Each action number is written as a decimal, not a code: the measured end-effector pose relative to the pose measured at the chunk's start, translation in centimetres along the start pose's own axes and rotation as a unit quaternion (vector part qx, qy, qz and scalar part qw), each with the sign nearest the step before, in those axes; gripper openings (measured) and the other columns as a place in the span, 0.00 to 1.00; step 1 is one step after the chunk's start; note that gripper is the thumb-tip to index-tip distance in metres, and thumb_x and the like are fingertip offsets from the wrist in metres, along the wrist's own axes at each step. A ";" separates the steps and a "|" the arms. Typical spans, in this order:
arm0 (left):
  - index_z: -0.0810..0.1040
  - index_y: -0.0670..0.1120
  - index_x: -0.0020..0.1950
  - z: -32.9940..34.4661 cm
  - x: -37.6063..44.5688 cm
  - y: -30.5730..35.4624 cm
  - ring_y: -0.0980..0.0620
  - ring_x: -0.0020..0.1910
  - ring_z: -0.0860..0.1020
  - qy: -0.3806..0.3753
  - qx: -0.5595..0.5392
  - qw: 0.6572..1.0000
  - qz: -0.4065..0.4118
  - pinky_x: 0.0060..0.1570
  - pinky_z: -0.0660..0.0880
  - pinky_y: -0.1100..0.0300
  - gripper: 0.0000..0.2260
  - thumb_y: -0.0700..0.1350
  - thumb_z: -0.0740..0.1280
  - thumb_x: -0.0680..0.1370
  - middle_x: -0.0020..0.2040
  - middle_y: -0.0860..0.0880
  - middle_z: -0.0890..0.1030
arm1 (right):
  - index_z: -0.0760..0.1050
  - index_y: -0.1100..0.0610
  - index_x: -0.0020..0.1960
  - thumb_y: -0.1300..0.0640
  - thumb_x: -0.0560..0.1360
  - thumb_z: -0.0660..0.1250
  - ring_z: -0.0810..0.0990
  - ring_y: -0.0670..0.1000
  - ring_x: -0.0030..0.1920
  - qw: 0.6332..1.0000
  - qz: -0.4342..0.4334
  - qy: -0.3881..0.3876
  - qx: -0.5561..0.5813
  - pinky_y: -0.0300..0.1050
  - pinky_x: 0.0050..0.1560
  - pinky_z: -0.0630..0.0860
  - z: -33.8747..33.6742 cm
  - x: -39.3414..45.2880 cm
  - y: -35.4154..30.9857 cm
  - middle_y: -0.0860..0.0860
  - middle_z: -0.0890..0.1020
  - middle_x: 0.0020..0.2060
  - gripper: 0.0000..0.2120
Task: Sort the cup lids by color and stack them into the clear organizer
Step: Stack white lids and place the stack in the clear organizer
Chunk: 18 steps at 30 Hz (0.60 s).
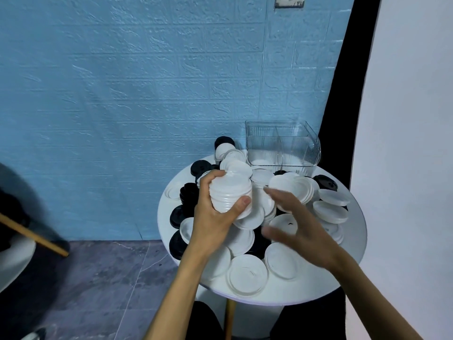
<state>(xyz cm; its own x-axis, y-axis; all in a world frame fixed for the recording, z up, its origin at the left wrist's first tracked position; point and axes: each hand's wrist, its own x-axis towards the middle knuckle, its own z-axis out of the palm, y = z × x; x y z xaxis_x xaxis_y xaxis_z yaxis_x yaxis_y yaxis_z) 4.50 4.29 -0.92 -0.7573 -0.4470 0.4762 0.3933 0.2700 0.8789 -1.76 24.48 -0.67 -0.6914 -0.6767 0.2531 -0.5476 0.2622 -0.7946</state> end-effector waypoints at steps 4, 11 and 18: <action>0.71 0.61 0.61 0.2 -0.1 0.1 0.59 0.57 0.77 -0.009 -0.003 1.000 -0.005 0.55 0.74 0.66 0.26 0.55 0.77 0.66 0.57 0.67 0.76 | 0.43 0.31 0.78 0.23 0.58 0.71 0.45 0.43 0.78 0.929 0.017 -0.149 -0.338 0.48 0.75 0.47 -0.6 -3.2 3.1 0.31 0.52 0.75 0.57; 0.71 0.60 0.62 1.0 -0.2 0.3 0.57 0.59 0.77 -0.016 0.000 1.000 -0.003 0.58 0.74 0.63 0.27 0.55 0.77 0.67 0.58 0.65 0.76 | 0.53 0.36 0.79 0.27 0.59 0.73 0.47 0.46 0.75 0.902 0.013 -0.189 -0.388 0.46 0.67 0.42 -0.6 -2.4 3.7 0.35 0.63 0.72 0.54; 0.71 0.59 0.63 0.6 -0.2 0.2 0.60 0.57 0.77 -0.012 0.002 1.000 -0.005 0.55 0.73 0.69 0.28 0.55 0.77 0.66 0.57 0.68 0.76 | 0.72 0.37 0.67 0.26 0.61 0.71 0.45 0.43 0.76 0.912 -0.018 -0.161 -0.378 0.45 0.66 0.42 -0.3 -2.0 4.3 0.29 0.63 0.69 0.37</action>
<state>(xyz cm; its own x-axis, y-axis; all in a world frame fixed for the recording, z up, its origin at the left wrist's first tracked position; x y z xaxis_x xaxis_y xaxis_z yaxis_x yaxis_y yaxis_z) 4.44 4.97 -0.86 -0.7735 -0.4291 0.4664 0.3840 0.2681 0.8836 -2.87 27.17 -4.40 -0.5599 -0.8286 -0.0004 -0.8190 0.5535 -0.1510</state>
